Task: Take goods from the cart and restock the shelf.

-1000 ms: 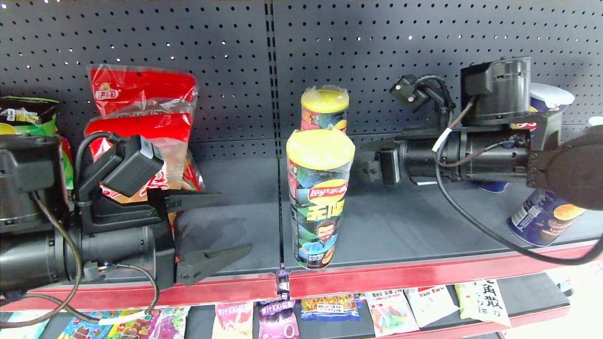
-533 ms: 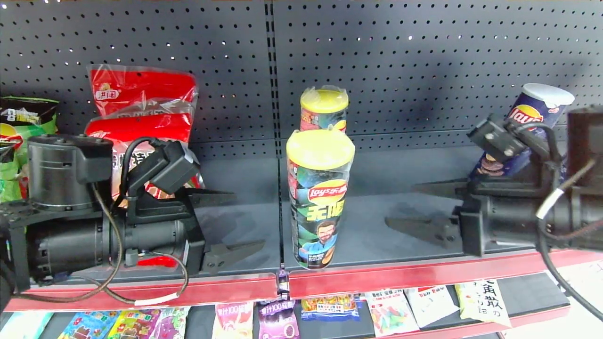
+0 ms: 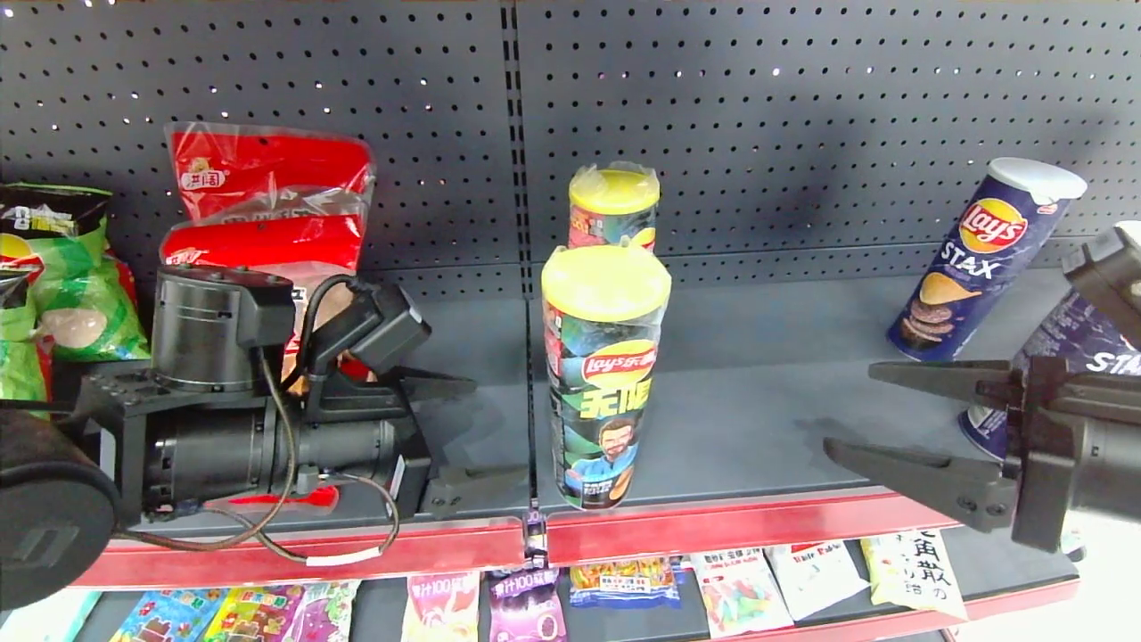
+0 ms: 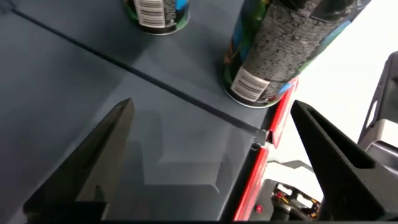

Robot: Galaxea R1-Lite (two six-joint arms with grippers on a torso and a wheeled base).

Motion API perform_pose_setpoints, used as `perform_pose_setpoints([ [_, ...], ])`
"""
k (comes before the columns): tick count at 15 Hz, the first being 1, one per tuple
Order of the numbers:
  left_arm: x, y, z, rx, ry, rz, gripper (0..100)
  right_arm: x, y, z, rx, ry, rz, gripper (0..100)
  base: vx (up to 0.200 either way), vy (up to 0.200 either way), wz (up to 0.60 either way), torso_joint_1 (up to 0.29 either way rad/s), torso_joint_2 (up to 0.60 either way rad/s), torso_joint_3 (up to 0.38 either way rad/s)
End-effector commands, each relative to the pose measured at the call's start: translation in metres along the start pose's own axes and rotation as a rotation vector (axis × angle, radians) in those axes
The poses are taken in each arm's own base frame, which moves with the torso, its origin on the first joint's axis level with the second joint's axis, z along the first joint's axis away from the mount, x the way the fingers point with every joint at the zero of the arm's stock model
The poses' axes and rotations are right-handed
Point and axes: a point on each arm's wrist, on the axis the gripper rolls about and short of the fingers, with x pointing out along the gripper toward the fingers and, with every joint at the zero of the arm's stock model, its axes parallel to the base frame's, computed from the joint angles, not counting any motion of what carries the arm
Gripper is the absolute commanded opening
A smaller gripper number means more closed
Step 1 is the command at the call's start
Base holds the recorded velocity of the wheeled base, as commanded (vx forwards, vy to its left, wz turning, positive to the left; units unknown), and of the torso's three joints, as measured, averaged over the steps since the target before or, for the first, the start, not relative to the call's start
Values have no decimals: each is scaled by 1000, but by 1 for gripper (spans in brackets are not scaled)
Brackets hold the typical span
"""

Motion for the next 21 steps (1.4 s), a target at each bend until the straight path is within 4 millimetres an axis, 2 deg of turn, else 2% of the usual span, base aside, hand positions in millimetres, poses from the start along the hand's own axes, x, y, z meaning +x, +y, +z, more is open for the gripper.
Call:
perform_pose_setpoints([
  [1, 7, 2, -4, -12, 20, -7, 100, -2, 0, 1, -2, -10, -4, 100, 0, 0, 0, 0, 0, 0],
  [5, 23, 6, -3, 17, -25, -18, 100, 0, -1, 2, 17, -5, -5, 100, 0, 0, 0, 0, 0, 0],
  [10, 29, 8, -4, 11, -17, -19, 100, 0, -1, 2, 17, -7, -8, 100, 0, 0, 0, 0, 0, 0],
  [15, 42, 17, 4, 21, -33, -12, 100, 0, -2, 2, 18, -4, -8, 100, 0, 0, 0, 0, 0, 0],
  [21, 42, 17, 3, 20, -30, -11, 100, 2, -2, 1, 22, 3, -9, 100, 0, 0, 0, 0, 0, 0],
])
